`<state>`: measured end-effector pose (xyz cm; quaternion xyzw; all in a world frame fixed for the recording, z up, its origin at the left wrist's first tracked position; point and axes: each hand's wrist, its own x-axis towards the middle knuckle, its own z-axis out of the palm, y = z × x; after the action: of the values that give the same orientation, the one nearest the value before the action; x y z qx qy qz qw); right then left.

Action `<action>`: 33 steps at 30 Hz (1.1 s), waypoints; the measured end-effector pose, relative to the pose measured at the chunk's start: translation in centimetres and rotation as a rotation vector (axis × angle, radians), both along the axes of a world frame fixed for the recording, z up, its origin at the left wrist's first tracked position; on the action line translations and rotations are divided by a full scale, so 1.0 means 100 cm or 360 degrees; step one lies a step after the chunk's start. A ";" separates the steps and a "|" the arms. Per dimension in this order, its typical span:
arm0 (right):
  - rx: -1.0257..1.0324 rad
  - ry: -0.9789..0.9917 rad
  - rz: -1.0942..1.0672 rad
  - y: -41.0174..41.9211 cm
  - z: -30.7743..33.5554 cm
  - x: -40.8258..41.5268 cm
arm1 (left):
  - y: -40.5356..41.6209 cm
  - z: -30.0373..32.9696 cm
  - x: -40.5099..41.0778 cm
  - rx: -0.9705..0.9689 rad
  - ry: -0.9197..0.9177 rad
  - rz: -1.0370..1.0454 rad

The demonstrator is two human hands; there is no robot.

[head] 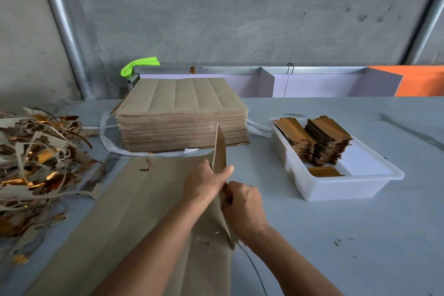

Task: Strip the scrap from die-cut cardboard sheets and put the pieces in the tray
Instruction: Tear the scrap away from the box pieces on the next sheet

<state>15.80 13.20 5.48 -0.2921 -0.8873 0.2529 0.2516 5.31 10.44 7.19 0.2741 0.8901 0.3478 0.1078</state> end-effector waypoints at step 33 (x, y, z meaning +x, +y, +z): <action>-0.0446 0.0415 -0.0176 0.028 0.023 -0.004 | -0.031 -0.006 0.012 0.1070 -0.0844 -0.0367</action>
<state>15.44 16.04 7.80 -0.3373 -0.7860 0.3953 0.3349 6.55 7.35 6.62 0.2927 0.6327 0.6620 0.2753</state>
